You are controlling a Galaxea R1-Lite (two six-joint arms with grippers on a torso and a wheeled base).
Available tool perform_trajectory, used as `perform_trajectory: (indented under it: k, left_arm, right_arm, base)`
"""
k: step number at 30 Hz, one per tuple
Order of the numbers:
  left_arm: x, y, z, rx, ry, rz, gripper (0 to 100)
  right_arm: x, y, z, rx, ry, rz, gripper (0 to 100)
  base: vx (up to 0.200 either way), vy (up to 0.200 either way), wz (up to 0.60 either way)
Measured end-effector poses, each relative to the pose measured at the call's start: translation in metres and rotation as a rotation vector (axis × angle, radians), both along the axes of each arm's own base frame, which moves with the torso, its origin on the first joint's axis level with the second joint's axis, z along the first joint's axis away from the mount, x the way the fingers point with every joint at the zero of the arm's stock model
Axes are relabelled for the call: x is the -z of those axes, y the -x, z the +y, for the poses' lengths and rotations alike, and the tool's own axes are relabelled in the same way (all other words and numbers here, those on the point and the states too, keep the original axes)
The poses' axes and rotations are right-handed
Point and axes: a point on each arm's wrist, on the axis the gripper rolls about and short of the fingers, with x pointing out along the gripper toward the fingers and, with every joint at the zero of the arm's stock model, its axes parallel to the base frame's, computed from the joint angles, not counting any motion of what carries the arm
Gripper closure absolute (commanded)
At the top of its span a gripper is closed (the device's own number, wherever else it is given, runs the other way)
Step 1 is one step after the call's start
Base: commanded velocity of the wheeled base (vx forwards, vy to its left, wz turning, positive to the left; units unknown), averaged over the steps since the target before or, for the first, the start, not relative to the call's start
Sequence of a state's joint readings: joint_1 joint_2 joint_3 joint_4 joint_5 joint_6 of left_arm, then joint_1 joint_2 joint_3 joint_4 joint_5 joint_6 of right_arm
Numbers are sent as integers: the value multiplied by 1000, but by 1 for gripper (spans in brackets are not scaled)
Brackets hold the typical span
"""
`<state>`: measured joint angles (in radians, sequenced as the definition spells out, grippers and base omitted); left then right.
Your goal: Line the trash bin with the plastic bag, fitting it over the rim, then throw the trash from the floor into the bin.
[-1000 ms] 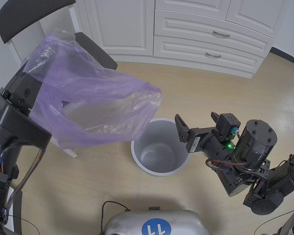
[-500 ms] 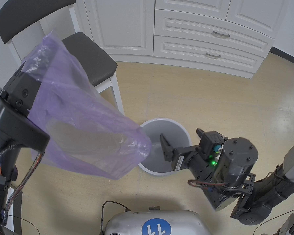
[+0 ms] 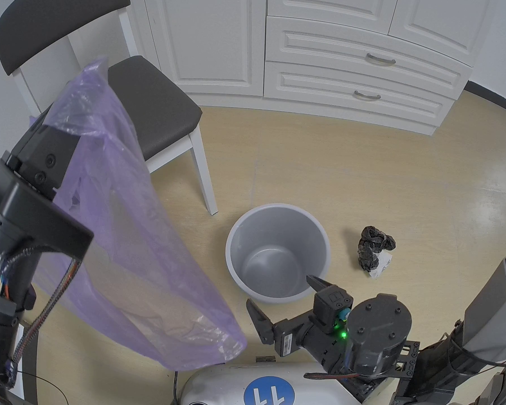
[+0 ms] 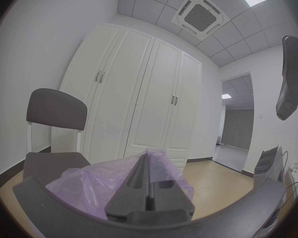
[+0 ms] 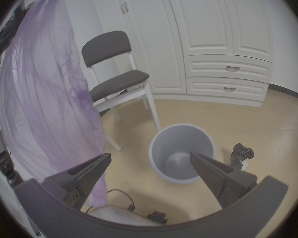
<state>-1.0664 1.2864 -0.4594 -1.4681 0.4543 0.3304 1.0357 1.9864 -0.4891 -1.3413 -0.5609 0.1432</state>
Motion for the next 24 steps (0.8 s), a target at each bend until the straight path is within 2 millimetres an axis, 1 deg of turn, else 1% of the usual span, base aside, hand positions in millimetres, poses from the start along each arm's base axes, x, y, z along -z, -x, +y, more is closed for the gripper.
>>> perform_trajectory:
  k: [11, 19, 24]
  left_arm:
    - [0, -3, 0, -14, -4, 2, 100]
    - [2, -5, -3, -31, -9, 14, 100]
    - [6, -17, -12, -113, 4, 69, 100]
  right_arm:
    - [11, 23, -15, -133, 76, 46, 0]
    - [13, 31, -13, -169, 79, 55, 0]
    - [13, 31, -9, -173, 66, 55, 0]
  base:
    - [0, 0, 0]
    - [0, 0, 0]
    - [0, 0, 0]
